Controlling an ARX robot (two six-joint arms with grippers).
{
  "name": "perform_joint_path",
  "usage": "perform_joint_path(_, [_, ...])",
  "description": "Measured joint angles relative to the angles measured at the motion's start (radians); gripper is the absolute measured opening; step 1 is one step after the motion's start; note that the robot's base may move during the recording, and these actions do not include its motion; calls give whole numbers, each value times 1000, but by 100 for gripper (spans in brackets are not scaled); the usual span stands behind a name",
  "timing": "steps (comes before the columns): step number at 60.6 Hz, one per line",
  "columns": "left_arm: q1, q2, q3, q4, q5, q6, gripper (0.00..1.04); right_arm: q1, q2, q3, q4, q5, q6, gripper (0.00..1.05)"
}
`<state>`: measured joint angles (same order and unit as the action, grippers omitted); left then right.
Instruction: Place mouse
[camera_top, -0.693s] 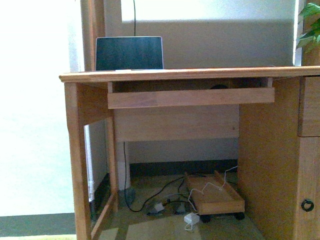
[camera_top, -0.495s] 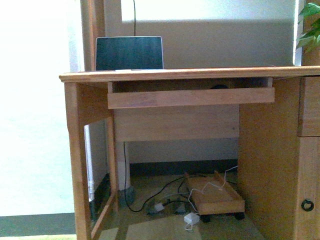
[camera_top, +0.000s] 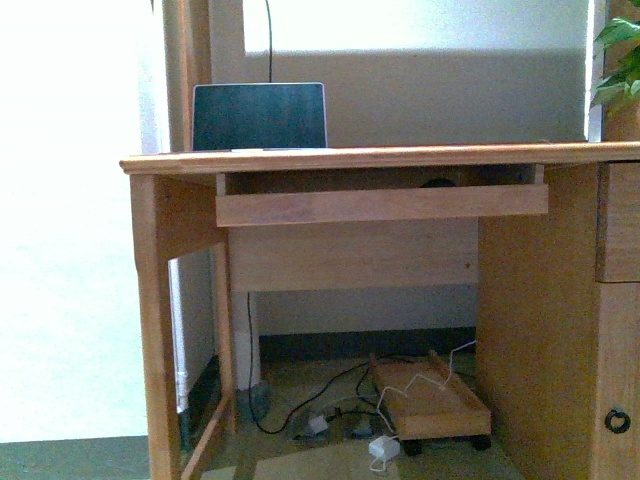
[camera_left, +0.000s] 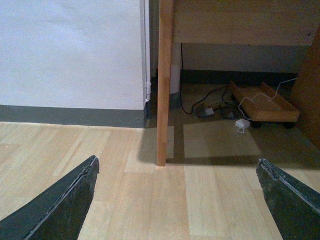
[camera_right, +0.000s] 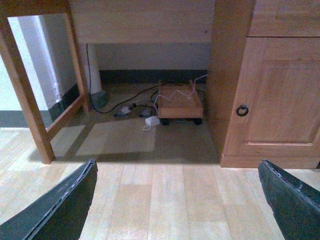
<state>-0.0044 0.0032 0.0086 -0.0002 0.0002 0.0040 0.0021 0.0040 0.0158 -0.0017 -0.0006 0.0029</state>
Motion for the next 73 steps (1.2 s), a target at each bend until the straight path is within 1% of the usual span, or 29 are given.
perform_joint_path(73, [0, 0, 0, 0, 0, 0, 97, 0, 0, 0, 0, 0, 0, 97])
